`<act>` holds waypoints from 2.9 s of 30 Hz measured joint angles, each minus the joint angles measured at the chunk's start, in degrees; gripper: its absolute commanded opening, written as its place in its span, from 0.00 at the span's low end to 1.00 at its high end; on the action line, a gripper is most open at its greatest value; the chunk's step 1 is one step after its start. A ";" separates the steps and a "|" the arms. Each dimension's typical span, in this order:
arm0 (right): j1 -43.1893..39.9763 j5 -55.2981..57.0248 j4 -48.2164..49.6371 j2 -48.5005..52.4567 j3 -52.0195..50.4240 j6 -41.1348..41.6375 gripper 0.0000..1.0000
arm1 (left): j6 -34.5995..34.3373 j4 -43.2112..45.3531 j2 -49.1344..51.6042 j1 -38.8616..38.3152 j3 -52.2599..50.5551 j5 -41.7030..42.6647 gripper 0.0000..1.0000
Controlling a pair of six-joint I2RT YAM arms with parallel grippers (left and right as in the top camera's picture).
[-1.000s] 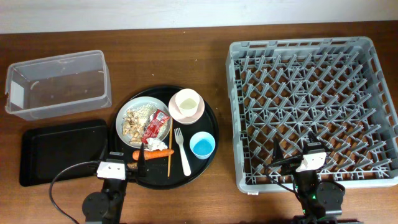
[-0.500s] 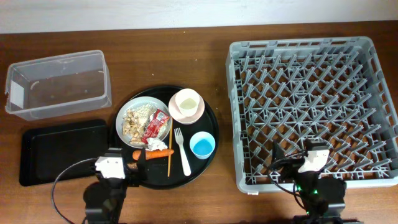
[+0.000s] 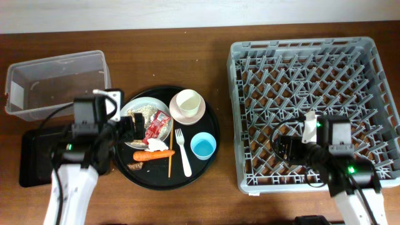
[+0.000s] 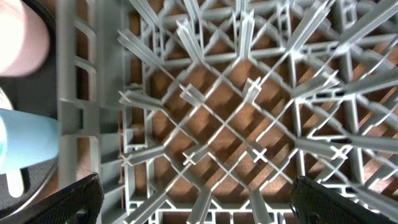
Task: Sort waste into correct bins and load items into the dishwasher rack
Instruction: 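Reach the left gripper to the plate and grasp the red wrapper, then carry the red wrapper left and drop it into the clear bin, then reach the left gripper back and grasp the white tissue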
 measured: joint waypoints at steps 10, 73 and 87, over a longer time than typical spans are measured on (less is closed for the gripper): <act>-1.09 1.77 -0.66 2.51 0.20 0.00 0.99 | -0.11 6.40 23.28 -0.07 0.52 6.86 0.68; -1.14 1.77 -0.39 2.54 0.20 -0.02 0.99 | -1.07 27.82 26.08 14.80 17.00 -6.10 0.00; -1.14 1.77 -0.24 2.54 0.26 0.00 0.99 | -0.83 17.97 32.81 15.76 17.33 -0.63 0.62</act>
